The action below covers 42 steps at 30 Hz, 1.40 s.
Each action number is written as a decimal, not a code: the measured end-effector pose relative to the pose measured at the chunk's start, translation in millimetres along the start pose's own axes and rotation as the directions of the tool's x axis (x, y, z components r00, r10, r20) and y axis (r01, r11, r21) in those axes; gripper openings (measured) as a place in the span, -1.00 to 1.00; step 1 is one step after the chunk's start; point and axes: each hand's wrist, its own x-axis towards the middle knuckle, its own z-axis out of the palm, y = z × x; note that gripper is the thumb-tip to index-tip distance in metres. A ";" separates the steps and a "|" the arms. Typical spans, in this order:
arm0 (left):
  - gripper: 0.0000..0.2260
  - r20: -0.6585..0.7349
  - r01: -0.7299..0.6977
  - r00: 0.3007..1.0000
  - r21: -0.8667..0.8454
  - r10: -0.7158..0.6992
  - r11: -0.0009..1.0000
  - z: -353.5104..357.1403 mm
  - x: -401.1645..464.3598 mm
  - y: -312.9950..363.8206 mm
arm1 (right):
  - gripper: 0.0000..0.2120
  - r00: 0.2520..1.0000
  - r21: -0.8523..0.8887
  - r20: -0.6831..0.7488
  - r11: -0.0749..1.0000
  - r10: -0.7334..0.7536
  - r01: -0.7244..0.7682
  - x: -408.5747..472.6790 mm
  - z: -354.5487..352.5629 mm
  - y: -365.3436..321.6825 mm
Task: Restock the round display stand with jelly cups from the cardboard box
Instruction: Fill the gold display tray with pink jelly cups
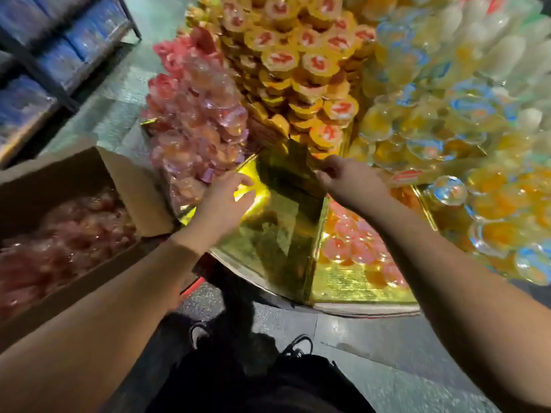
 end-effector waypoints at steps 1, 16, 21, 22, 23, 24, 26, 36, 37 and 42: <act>-0.76 -0.037 0.047 0.998 -0.021 -0.048 0.999 -26.0 -7.8 -14.5 | -0.70 0.998 0.011 0.002 0.998 -0.064 0.064 9.3 9.3 -32.0; -0.77 -0.161 0.710 0.701 0.056 -0.695 0.702 -245.0 -176.1 -364.0 | -0.61 0.730 -0.036 0.596 0.897 -0.334 0.440 38.4 278.3 -405.3; -0.77 -0.150 0.801 0.598 0.094 -0.787 0.591 -281.2 -195.8 -445.6 | -0.69 0.709 -0.122 0.684 0.931 -0.172 0.343 55.1 344.8 -460.2; -0.76 -0.146 0.809 0.586 0.070 -0.797 0.583 -285.2 -197.1 -456.0 | -0.67 0.710 -0.145 0.690 0.934 -0.141 0.327 60.1 354.6 -465.7; -0.74 -0.142 0.816 0.576 0.051 -0.805 0.576 -288.1 -196.8 -467.1 | -0.64 0.708 -0.167 0.696 0.932 -0.120 0.321 66.2 363.8 -470.8; -0.70 -0.150 0.820 0.570 0.043 -0.808 0.570 -290.5 -196.0 -476.8 | -0.63 0.704 -0.184 0.703 0.931 -0.100 0.315 71.6 371.2 -476.5; -0.60 -0.176 0.831 0.554 0.058 -0.813 0.554 -296.3 -191.5 -496.4 | -0.68 0.689 -0.207 0.719 0.919 -0.091 0.337 85.6 386.7 -488.7; -0.44 -0.127 0.788 0.608 0.218 -0.784 0.576 -309.3 -126.6 -586.4 | -0.22 0.818 -0.084 0.575 0.995 0.003 0.055 182.1 486.2 -564.6; -0.43 -0.101 0.780 0.610 0.254 -0.786 0.572 -309.5 -121.3 -593.6 | -0.17 0.831 -0.078 0.557 0.996 -0.001 0.053 190.3 495.0 -569.1; -0.42 0.022 0.788 0.576 0.249 -0.817 0.562 -310.0 -108.5 -618.0 | -0.15 0.807 -0.208 0.588 0.955 -0.050 0.210 214.6 523.1 -585.4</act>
